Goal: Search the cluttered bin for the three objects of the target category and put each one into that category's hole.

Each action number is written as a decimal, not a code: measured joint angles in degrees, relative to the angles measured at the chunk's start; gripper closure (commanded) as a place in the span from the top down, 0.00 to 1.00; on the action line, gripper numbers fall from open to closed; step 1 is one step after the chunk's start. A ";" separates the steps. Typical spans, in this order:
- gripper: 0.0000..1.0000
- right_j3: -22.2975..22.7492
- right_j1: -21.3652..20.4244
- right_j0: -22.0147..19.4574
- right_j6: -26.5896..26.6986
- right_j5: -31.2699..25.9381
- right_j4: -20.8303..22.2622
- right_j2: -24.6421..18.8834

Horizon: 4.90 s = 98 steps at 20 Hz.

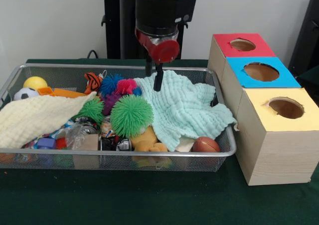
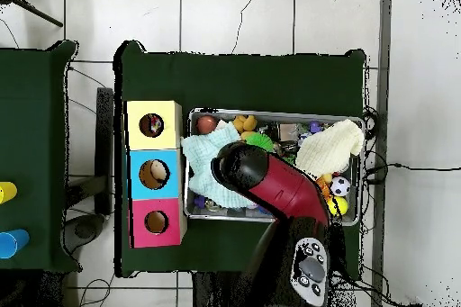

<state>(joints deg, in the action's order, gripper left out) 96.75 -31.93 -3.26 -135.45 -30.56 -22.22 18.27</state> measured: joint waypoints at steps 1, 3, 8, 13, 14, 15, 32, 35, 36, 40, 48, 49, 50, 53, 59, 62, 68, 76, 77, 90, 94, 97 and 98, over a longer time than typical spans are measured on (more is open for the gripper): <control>1.00 0.34 0.78 0.21 0.00 0.77 -0.22 -0.12; 1.00 0.67 1.39 0.43 0.00 1.28 -0.50 -0.23; 1.00 1.49 3.28 1.26 0.00 2.20 -1.92 -0.61; 1.00 1.62 4.71 1.51 0.00 3.04 -3.79 -1.77; 1.00 1.63 4.87 1.54 0.00 3.23 -4.06 -1.96; 1.00 1.63 5.08 1.60 0.00 3.44 -4.54 -2.25; 1.00 1.67 7.14 -2.74 0.00 3.90 -6.93 -9.55; 1.00 1.67 7.79 -4.44 0.00 4.10 -6.94 -10.59; 1.00 1.67 7.95 -4.52 0.00 4.19 -6.94 -10.57; 0.00 1.66 9.54 -4.38 0.00 5.71 -6.95 -10.54; 0.00 1.67 10.78 -4.02 0.00 9.46 -6.94 -10.50; 0.00 1.68 10.74 -4.02 0.00 9.48 -6.94 -10.50; 0.00 1.68 10.69 -4.02 0.00 9.48 -6.92 -10.50; 0.00 1.69 9.63 -3.26 0.00 8.58 -5.96 -9.45; 0.00 0.35 4.27 0.70 0.00 -2.33 0.08 -2.85; 0.00 -0.98 2.33 1.97 0.00 -7.13 3.02 0.13; 0.00 -7.07 -1.43 2.69 0.00 -11.82 12.54 7.26; 0.00 -12.74 -4.07 -2.11 0.00 -11.84 18.43 8.74; 0.00 -13.45 -4.33 -3.07 0.00 -11.83 18.95 8.74; 0.00 -14.43 -5.62 -9.71 0.00 -10.25 20.94 5.22; 0.00 -14.43 -5.49 -10.31 0.00 -9.91 21.47 3.95; 0.00 -14.36 -5.43 -10.85 0.00 -9.90 21.48 2.76; 0.00 -14.23 -5.42 -11.18 0.00 -9.91 21.50 2.01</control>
<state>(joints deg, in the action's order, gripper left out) 82.52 -37.35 -14.44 -135.45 -40.47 -0.72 20.28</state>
